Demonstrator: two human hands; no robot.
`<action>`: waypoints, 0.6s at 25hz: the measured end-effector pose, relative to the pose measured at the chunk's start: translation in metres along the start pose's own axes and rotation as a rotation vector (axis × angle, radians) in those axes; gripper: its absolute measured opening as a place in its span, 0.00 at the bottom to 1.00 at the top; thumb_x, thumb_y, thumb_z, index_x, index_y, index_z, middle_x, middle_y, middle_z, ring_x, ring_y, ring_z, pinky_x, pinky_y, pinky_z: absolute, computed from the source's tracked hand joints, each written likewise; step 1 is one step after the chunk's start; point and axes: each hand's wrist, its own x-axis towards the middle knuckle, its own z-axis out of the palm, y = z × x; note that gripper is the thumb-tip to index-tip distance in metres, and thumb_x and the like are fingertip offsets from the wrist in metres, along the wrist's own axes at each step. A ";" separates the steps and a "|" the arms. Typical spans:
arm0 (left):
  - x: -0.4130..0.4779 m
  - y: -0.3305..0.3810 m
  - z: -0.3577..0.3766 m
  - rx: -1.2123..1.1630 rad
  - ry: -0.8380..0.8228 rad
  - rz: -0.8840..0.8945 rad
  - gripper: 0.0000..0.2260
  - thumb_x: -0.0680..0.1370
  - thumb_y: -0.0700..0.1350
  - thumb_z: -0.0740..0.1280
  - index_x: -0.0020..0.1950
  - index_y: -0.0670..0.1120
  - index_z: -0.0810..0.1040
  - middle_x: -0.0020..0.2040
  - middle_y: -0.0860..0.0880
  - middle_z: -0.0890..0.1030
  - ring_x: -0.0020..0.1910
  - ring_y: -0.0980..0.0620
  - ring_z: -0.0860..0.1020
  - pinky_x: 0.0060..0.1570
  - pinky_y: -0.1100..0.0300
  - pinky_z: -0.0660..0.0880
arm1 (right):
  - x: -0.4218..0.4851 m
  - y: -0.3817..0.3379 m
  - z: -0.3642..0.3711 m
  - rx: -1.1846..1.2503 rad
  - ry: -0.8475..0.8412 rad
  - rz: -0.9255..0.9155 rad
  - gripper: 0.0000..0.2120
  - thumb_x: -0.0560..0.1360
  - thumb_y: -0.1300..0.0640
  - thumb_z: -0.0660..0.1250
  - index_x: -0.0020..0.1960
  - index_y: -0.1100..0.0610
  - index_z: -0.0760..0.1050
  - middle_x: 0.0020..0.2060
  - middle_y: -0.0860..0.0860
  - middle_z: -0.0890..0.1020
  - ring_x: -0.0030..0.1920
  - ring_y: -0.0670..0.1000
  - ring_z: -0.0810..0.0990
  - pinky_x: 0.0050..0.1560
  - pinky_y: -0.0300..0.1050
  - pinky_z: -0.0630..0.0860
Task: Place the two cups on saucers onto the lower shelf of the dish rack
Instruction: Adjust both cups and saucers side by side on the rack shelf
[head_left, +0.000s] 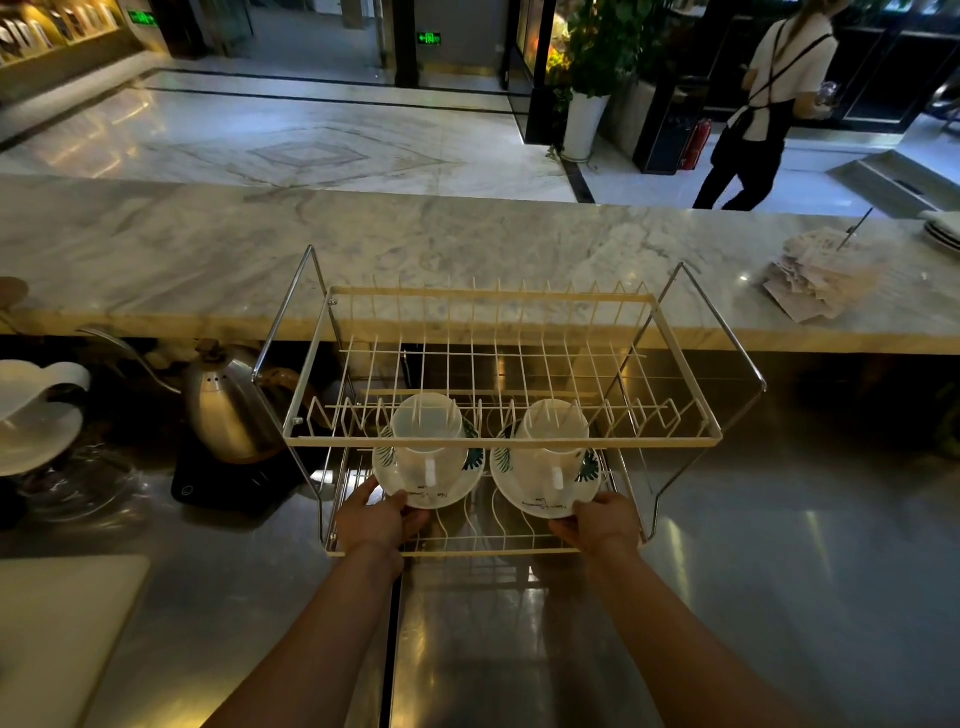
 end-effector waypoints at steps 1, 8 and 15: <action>-0.001 0.000 0.001 -0.006 0.003 0.000 0.25 0.77 0.26 0.64 0.72 0.44 0.74 0.55 0.39 0.78 0.42 0.42 0.82 0.37 0.52 0.80 | 0.000 0.000 0.000 0.007 0.001 0.001 0.15 0.79 0.69 0.62 0.66 0.63 0.72 0.62 0.65 0.78 0.50 0.63 0.84 0.22 0.40 0.80; 0.002 0.000 0.002 0.016 0.018 -0.006 0.25 0.77 0.27 0.64 0.72 0.45 0.74 0.63 0.35 0.79 0.47 0.39 0.82 0.37 0.52 0.82 | -0.002 0.001 0.001 0.051 -0.005 -0.001 0.16 0.79 0.70 0.62 0.66 0.63 0.72 0.64 0.65 0.77 0.53 0.65 0.84 0.32 0.46 0.82; 0.004 -0.004 0.002 0.024 0.028 -0.008 0.25 0.77 0.27 0.66 0.72 0.44 0.74 0.62 0.34 0.81 0.47 0.36 0.83 0.42 0.48 0.83 | -0.006 0.001 0.001 0.048 -0.002 -0.021 0.15 0.79 0.70 0.63 0.65 0.62 0.73 0.63 0.65 0.77 0.54 0.65 0.83 0.34 0.46 0.82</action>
